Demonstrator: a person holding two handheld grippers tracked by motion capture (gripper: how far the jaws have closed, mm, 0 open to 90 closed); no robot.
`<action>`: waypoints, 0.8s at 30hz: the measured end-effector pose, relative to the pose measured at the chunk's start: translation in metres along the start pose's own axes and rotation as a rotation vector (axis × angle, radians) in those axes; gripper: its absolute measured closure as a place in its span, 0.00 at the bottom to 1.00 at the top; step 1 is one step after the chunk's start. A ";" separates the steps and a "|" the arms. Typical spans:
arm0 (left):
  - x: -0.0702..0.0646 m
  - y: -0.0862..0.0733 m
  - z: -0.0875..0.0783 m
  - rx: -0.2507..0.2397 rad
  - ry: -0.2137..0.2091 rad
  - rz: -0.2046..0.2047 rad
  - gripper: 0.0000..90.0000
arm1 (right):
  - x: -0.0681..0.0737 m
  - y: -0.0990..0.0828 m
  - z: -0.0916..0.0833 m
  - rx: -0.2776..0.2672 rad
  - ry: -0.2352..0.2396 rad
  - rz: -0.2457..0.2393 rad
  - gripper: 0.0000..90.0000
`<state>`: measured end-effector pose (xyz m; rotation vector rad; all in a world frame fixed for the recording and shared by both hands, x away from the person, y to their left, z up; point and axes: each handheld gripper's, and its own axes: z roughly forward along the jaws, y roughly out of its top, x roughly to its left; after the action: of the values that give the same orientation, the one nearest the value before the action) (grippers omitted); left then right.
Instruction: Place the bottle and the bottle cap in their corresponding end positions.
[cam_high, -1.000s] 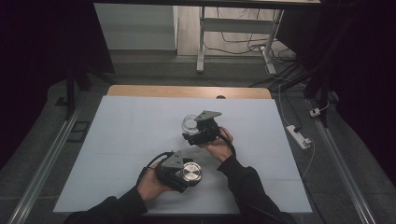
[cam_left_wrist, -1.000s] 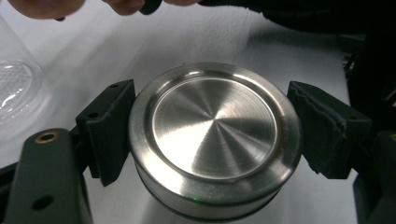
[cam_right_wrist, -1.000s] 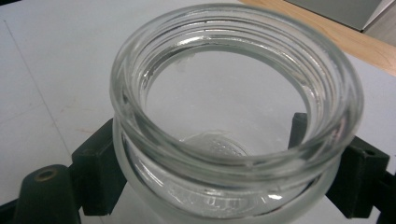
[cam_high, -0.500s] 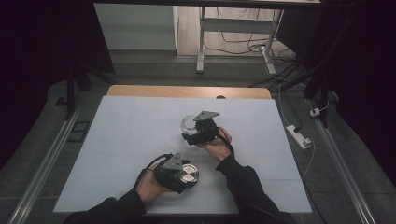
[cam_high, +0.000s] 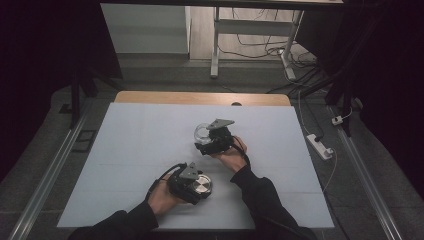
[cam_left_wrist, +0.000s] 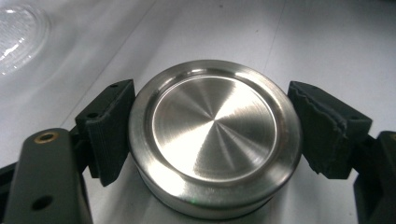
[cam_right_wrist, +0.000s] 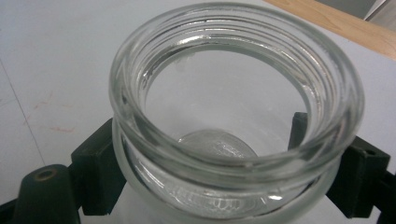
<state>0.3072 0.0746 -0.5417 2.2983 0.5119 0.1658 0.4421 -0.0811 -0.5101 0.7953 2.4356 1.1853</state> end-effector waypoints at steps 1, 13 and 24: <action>0.000 0.001 0.001 0.018 -0.001 0.000 0.22 | 0.000 0.000 0.000 0.003 0.001 -0.001 0.16; -0.001 0.002 0.004 0.045 -0.010 0.022 0.15 | 0.000 0.002 0.001 0.024 0.032 -0.004 0.05; 0.005 0.001 -0.009 -0.005 -0.027 -0.041 0.08 | 0.000 0.005 -0.013 0.014 0.045 0.002 0.00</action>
<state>0.3094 0.0819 -0.5345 2.2801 0.5443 0.1158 0.4367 -0.0869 -0.4981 0.7835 2.4822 1.2009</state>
